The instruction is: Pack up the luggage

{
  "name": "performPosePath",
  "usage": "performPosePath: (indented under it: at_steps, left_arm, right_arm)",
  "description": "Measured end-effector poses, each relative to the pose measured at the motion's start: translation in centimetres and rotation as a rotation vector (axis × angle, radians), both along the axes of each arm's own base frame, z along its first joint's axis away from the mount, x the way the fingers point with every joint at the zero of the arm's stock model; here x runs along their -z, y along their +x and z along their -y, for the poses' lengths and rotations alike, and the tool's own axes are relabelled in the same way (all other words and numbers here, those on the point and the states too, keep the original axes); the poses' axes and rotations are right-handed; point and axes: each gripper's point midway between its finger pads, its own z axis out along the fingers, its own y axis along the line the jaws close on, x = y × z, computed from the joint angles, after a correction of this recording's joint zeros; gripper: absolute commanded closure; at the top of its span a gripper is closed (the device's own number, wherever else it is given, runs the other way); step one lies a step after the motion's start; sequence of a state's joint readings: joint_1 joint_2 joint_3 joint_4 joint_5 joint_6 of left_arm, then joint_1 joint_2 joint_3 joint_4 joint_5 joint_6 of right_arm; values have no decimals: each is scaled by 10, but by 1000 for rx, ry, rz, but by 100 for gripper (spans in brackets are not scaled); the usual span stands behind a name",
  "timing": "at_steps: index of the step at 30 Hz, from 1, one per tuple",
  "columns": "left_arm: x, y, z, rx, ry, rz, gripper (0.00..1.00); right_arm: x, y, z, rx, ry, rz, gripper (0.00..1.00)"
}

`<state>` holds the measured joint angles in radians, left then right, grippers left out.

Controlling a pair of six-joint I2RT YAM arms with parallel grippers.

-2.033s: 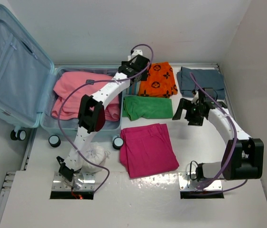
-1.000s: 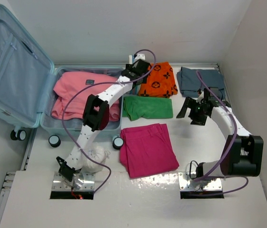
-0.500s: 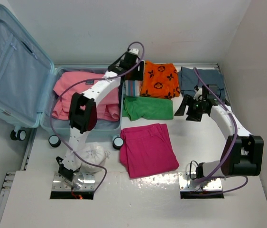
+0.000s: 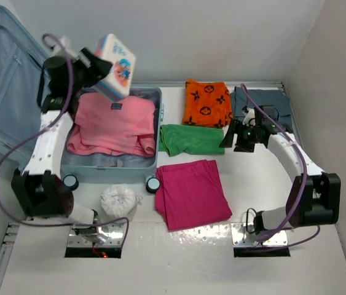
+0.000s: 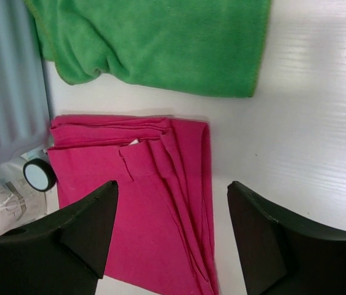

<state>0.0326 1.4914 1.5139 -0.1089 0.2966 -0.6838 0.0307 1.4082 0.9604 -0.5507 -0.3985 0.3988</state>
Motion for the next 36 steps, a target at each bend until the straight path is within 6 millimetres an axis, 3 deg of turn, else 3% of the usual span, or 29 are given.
performPosePath:
  at_steps: [2,4,9,11,13,20,23,29,35,36]
  left_arm:
    - [19,-17,-28,-40,-34,-12,100]
    - [54,-34,-43,-53,-84,-62,100]
    - [164,-64,-26,10,-262,-308,100]
    - [187,-71,-15,41,-323,-374,100]
    - [190,-71,-5,70,-355,-378,100]
    - [169,-41,19,112,-429,-248,100]
    - [180,-30,24,93,-453,-250,100]
    - [223,-14,39,60,-488,-323,100]
    - [231,-2,47,38,-515,-297,100]
    - [233,0,48,34,-516,-293,94]
  right_arm:
    - [-1,0,-5,-18,2,4,29]
    - [-2,0,-8,-31,3,6,29]
    - [1,0,-15,-54,8,-8,29]
    - [1,1,-17,-62,11,-12,29]
    - [1,1,-19,-70,14,-12,29]
    - [0,1,-21,-83,18,-8,29]
    - [0,1,-21,-90,15,-6,29]
    - [0,0,-22,-101,24,-5,29]
    - [-4,6,-30,-129,34,4,23]
    - [-6,8,-34,-146,31,13,21]
